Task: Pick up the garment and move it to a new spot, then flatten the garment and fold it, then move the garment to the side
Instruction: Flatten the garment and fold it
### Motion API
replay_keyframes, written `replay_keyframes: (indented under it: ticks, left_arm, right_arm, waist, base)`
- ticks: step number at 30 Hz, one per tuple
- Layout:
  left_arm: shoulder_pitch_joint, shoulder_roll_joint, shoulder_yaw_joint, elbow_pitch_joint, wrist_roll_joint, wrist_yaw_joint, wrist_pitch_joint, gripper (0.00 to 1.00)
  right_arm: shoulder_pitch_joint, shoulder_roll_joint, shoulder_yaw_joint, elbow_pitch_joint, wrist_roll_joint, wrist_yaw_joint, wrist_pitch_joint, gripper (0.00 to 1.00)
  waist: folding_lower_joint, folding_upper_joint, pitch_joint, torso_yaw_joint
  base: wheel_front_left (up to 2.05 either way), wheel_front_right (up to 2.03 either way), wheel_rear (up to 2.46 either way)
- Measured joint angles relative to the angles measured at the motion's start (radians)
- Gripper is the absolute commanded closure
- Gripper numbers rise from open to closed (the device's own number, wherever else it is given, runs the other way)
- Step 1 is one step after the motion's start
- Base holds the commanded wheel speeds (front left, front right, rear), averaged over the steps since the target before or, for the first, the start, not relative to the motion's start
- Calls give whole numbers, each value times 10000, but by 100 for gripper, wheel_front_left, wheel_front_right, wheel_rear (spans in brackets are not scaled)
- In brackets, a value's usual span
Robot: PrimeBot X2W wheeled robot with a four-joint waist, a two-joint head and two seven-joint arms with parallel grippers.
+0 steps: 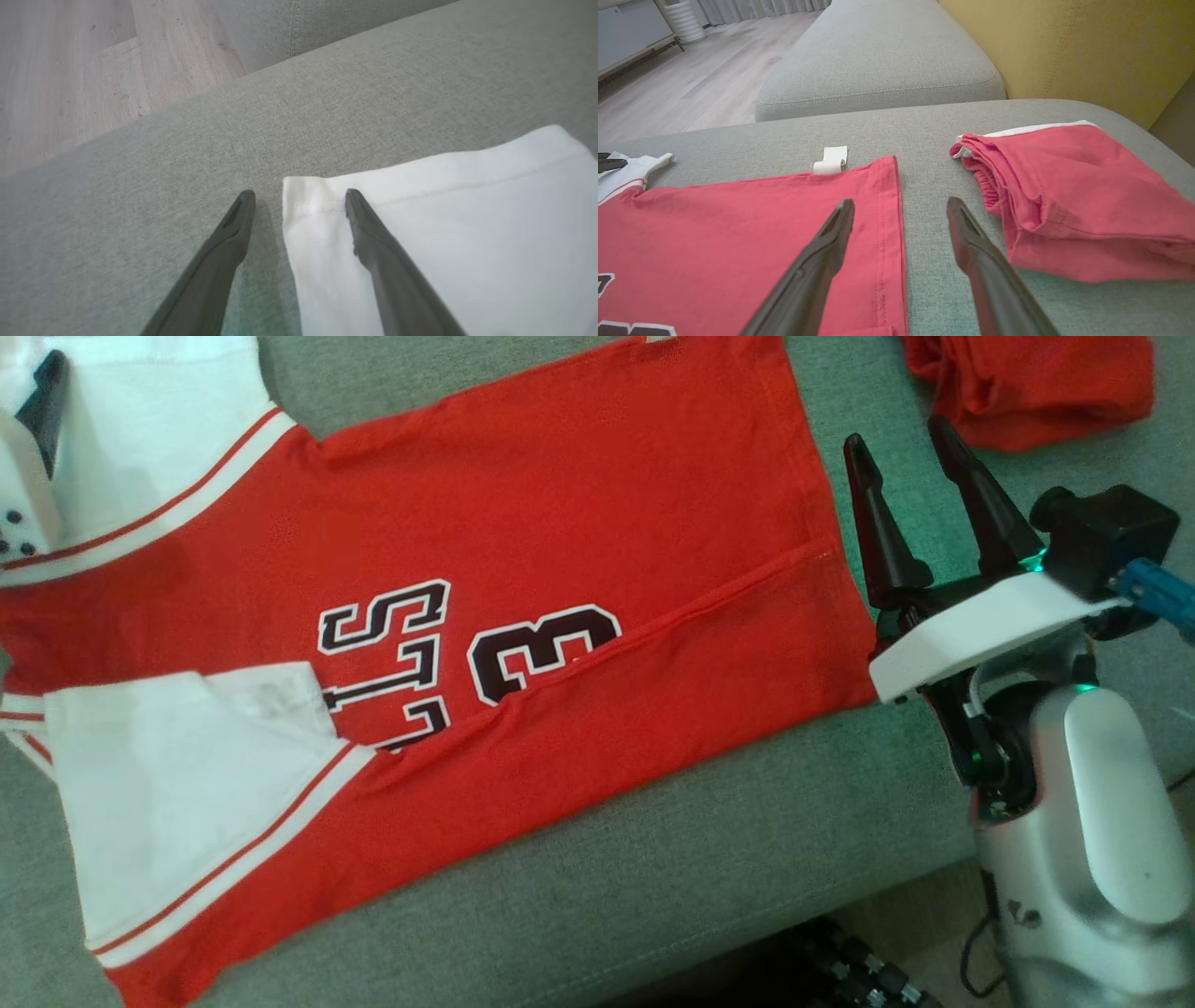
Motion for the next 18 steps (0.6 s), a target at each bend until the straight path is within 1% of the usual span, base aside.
replay_keyframes:
  ticks: [3,4,5,6,7,8,12,15,18]
  left_arm:
    - [-81,0,-102,8,-82,-21,416,0]
    - [-81,0,-159,4,-163,-107,523,9]
    - [-81,0,-238,-27,-217,-142,629,53]
    - [-81,-6,-303,-88,-272,-230,732,68]
    - [-81,-21,-376,-163,-305,-284,851,90]
    - [-80,-38,-464,-224,-362,-349,943,100]
    - [-58,-82,-708,-380,-370,-412,980,100]
    - [-10,-224,-780,-412,-245,-391,558,100]
    - [-11,-405,-857,-499,-102,-341,44,100]
  right_arm:
    - [-1,0,44,-33,0,0,-48,0]
    - [-1,0,54,-52,0,0,-77,0]
    - [-1,0,61,-56,0,0,-77,0]
    - [-1,0,69,-56,0,0,-77,0]
    - [-1,0,71,-56,0,0,-77,0]
    - [-1,0,73,-54,0,0,-75,0]
    - [-66,0,82,-23,-2,0,-73,0]
    - [-316,0,104,130,-31,0,-4,0]
    - [-731,-4,100,464,-303,0,190,0]
  waist:
    - [-1,0,-52,33]
    - [-1,0,-73,49]
    - [-1,0,-95,70]
    - [-1,0,-119,94]
    - [-1,0,-144,123]
    - [-1,0,-166,153]
    - [-1,0,-250,279]
    - [-1,0,-331,391]
    - [-1,0,-450,549]
  base:
    - [0,0,0]
    - [0,0,0]
    - [0,0,0]
    - [0,0,0]
    - [0,0,0]
    - [0,0,0]
    - [0,0,0]
    - [0,0,0]
    - [0,0,0]
